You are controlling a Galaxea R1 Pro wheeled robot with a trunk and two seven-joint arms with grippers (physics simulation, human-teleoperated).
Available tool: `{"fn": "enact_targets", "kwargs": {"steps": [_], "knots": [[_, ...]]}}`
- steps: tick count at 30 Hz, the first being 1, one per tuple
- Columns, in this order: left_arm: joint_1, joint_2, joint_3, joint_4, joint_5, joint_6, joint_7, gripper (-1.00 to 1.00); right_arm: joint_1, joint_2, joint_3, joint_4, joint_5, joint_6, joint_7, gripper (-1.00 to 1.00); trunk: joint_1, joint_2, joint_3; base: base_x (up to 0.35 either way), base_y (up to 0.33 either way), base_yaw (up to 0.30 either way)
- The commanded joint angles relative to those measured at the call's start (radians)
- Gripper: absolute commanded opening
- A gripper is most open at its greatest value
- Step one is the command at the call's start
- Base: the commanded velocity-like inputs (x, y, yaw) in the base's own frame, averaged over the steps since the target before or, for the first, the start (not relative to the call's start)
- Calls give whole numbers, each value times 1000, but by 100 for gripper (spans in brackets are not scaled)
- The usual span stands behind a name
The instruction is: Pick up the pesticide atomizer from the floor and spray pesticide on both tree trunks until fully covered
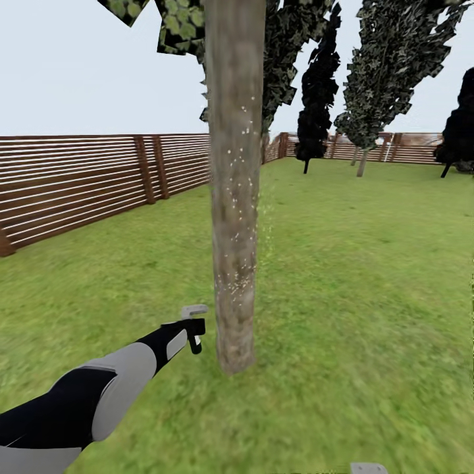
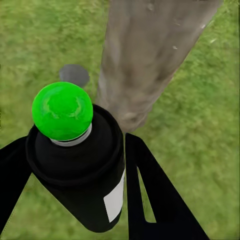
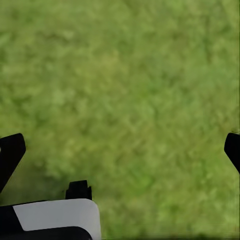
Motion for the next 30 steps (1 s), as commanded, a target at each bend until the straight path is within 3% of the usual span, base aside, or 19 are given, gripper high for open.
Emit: {"fn": "enact_targets", "kwargs": {"steps": [1, 9, 17, 24, 30], "knots": [[0, 0, -6, -2, 10, 6, 3, -100, -2, 1, 8, 4, -9, -6, 0, 100, 0, -1, -1, 0, 350, -85], [0, -1, -6, -2, 10, 6, 3, -100, -2, 1, 8, 4, -9, -6, 0, 100, 0, -1, -1, 29, 349, -231], [0, -1, -6, -2, 10, 6, 3, -100, -2, 1, 8, 4, -9, -6, 0, 100, 0, -1, -5, 217, 292, -291], [0, -1, -6, -2, 10, 6, 3, -100, -2, 1, 8, 4, -9, -6, 0, 100, 0, -1, -7, 77, 329, -78], [0, -1, -6, -2, 10, 6, 3, -100, -2, 1, 8, 4, -9, -6, 0, 100, 0, -1, -7, 1, 350, -262]]}}
